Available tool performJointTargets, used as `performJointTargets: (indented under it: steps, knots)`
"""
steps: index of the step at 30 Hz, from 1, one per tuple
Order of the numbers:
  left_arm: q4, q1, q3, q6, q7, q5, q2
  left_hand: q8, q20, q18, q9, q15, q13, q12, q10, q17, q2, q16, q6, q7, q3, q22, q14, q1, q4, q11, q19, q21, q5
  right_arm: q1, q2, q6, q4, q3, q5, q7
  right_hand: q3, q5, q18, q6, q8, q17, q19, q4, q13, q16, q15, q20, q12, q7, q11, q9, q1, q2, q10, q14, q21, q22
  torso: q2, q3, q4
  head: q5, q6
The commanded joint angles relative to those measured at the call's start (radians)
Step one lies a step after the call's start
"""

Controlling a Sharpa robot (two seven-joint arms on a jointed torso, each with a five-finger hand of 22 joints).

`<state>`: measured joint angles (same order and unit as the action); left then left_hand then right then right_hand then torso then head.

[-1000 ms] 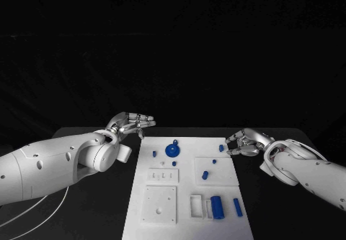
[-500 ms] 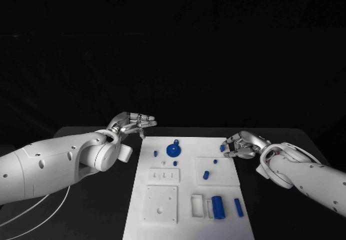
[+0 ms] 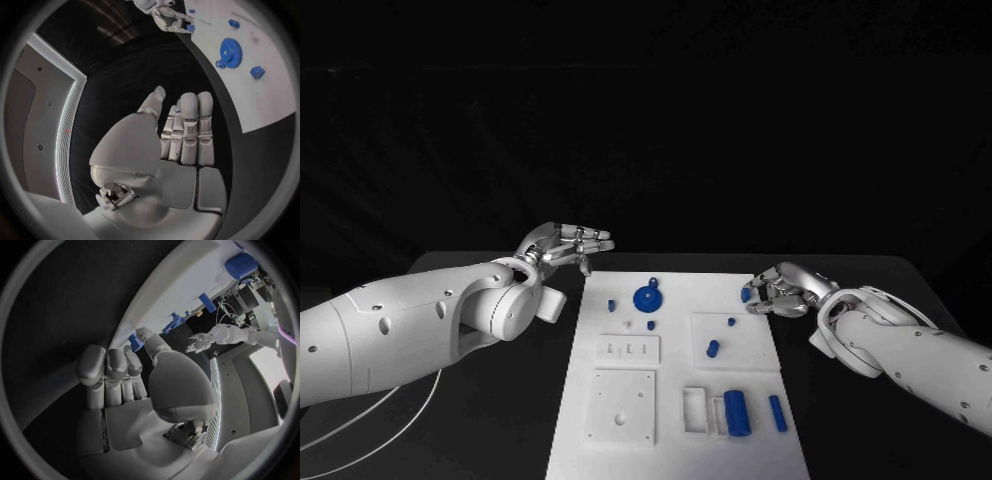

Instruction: Assemble the parts on the task board

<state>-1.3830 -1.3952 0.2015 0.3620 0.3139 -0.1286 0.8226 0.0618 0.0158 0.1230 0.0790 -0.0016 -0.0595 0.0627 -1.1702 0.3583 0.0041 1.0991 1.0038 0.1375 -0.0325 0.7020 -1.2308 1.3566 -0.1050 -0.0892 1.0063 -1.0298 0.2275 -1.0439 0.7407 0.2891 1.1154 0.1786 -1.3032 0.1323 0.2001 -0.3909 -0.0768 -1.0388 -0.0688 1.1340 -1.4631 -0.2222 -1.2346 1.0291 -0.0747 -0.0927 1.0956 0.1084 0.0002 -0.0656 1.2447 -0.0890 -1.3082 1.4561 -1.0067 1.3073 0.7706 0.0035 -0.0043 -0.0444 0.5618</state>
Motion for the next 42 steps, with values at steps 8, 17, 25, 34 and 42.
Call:
performJointTargets:
  steps: [8,17,25,34,42]
  knots:
    - [-0.002,0.0,-0.001,-0.019,0.01,0.003,0.0,0.001,-0.003,0.016,0.001,0.006,-0.001,-0.001,0.006,0.001,0.006,0.004,-0.006,0.002,0.0,0.001,0.0,0.003,-0.003,-0.002,0.001,0.006,0.0,0.002,-0.009,0.02,-0.008,0.001,0.009,0.0,0.076,0.048,-0.008,-0.026,0.003,0.002,-0.039,0.01,-0.003,0.004,0.002,0.002,0.005,-0.003,-0.005,0.001,-0.014,0.003,-0.008,0.002,-0.005,0.127,0.001,-0.0003,0.0003,0.0,0.009]
    - [-0.002,0.0,-0.001,-0.019,0.007,0.0,0.002,0.001,-0.003,0.016,0.001,0.006,-0.001,-0.001,0.006,0.001,0.006,0.004,-0.006,0.002,0.0,0.001,0.0,0.003,-0.003,-0.002,0.001,0.006,0.0,0.002,-0.016,0.024,-0.012,0.001,0.009,-0.01,0.09,0.057,-0.008,-0.033,0.003,0.002,-0.038,0.015,-0.002,0.003,0.001,0.001,0.003,-0.005,-0.006,0.001,-0.016,-0.001,-0.008,0.002,-0.003,0.126,0.0,0.0002,0.0002,-0.001,0.012]
    - [-0.001,0.0,-0.001,-0.02,0.006,-0.001,0.002,0.001,-0.003,0.016,0.001,0.006,-0.001,-0.001,0.006,0.001,0.006,0.004,-0.006,0.002,0.0,0.001,0.0,0.003,-0.003,-0.002,0.001,0.006,0.0,0.002,-0.021,0.025,-0.015,0.001,0.009,-0.013,0.095,0.064,-0.007,-0.05,0.002,0.003,-0.038,0.017,-0.003,0.004,0.0,0.0,0.004,-0.009,-0.008,0.001,-0.014,0.001,-0.009,0.002,-0.003,0.126,0.0,0.0005,-0.0006,-0.002,0.011]
    - [0.0,0.0,-0.001,-0.021,0.005,-0.001,0.001,0.001,-0.003,0.016,0.001,0.006,-0.001,-0.001,0.006,0.001,0.006,0.004,-0.006,0.002,0.0,0.001,0.0,0.003,-0.003,-0.002,0.001,0.006,0.0,0.002,-0.023,0.029,-0.016,0.001,0.009,-0.014,0.105,0.08,-0.006,-0.075,0.002,0.003,-0.039,0.019,-0.006,0.004,-0.003,-0.002,0.007,-0.016,-0.012,0.0,-0.012,0.011,-0.012,0.002,-0.004,0.127,0.0,0.0013,-0.0007,-0.002,0.01]
    - [0.0,0.0,-0.001,-0.022,0.005,-0.001,0.0,0.001,-0.002,0.016,0.001,0.006,-0.001,-0.001,0.005,0.001,0.008,0.004,-0.005,0.002,0.002,0.004,-0.001,0.001,-0.004,-0.002,0.0,0.007,-0.001,0.002,-0.024,0.045,-0.017,0.001,0.009,-0.015,0.162,0.172,0.001,-0.164,-0.006,0.006,-0.039,0.015,-0.01,0.004,-0.014,-0.012,0.011,-0.042,-0.025,-0.01,-0.005,0.036,-0.02,0.003,-0.007,0.127,0.0,0.0015,-0.0007,-0.002,0.01]
